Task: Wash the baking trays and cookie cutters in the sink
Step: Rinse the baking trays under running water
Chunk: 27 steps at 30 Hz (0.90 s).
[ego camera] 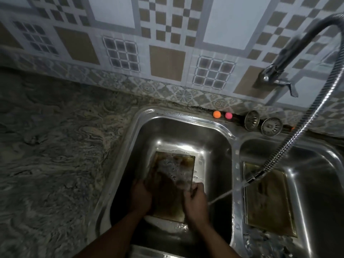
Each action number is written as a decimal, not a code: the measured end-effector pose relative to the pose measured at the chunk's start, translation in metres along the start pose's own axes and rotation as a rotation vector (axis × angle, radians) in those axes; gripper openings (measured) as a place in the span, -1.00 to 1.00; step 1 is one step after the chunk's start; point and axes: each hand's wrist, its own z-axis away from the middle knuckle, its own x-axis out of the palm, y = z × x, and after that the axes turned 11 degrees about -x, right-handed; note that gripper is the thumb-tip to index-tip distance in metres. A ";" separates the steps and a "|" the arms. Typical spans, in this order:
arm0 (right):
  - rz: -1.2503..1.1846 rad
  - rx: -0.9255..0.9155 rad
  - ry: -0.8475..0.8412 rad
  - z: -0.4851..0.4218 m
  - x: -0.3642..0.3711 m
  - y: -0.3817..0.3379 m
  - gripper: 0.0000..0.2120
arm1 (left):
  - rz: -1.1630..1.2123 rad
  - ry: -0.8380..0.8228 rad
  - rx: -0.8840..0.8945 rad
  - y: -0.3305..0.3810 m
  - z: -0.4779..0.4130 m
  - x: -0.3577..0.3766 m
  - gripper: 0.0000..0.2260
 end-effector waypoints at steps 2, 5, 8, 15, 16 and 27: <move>-0.080 -0.044 0.063 0.005 -0.014 -0.011 -0.87 | -0.016 -0.043 0.010 0.008 0.008 0.002 -0.70; -0.169 -0.066 0.129 0.008 -0.044 -0.032 -0.83 | -0.008 -0.088 0.094 0.023 0.026 0.006 -0.70; -0.179 -0.145 0.179 0.009 -0.072 -0.052 -0.84 | 0.112 -0.184 0.157 0.033 0.039 0.018 -0.79; -0.202 -0.344 0.241 0.029 -0.104 -0.068 -0.80 | 0.355 -0.565 0.188 0.081 0.094 0.029 -0.86; -0.206 -0.360 0.252 0.033 -0.108 -0.065 -0.78 | 0.365 -0.593 0.182 0.084 0.098 0.030 -0.75; -0.240 -0.210 0.306 0.068 -0.136 -0.036 -0.51 | 0.163 -0.399 0.370 0.100 0.140 0.045 -0.53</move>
